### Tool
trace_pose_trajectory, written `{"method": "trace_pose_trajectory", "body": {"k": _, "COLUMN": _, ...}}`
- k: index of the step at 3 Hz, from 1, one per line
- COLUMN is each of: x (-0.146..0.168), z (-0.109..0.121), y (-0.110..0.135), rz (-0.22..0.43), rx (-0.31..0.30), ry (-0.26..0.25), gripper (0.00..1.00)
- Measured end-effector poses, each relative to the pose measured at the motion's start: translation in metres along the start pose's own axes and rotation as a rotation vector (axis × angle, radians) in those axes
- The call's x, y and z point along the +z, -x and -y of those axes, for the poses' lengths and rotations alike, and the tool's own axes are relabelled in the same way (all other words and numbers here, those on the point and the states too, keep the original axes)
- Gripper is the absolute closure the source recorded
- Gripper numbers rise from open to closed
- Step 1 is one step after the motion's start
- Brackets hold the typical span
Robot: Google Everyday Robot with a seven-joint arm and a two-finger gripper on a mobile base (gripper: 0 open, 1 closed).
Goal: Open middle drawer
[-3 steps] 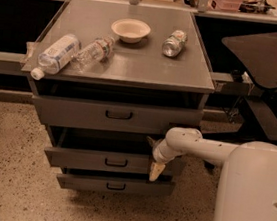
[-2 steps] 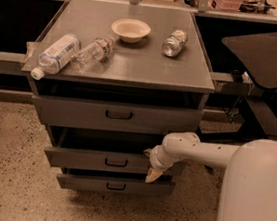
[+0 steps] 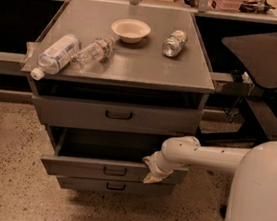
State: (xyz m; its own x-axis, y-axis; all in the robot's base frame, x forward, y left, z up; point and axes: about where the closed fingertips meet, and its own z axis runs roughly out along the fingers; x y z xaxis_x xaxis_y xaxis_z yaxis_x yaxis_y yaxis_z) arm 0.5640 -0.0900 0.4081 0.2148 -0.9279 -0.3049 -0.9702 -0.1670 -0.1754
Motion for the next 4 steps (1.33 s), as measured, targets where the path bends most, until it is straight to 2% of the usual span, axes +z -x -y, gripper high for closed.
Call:
{"method": "trace_pose_trajectory", "body": {"k": 1, "x": -0.0048, "z": 0.0011, "y": 0.0016, "rz": 0.0, "rx": 0.0, "ry": 0.0, "gripper": 0.32}}
{"method": "trace_pose_trajectory", "body": {"k": 2, "x": -0.0048, "z": 0.0011, "y": 0.0016, "rz": 0.0, "rx": 0.0, "ry": 0.0, "gripper": 0.09}}
{"method": "trace_pose_trajectory", "body": {"k": 3, "x": -0.0048, "z": 0.0011, "y": 0.0016, "rz": 0.0, "rx": 0.0, "ry": 0.0, "gripper": 0.0}}
{"method": "trace_pose_trajectory", "body": {"k": 4, "x": 0.0024, "z": -0.0023, "y": -0.0013, "rz": -0.005, "rx": 0.014, "ry": 0.038, "gripper": 0.0}}
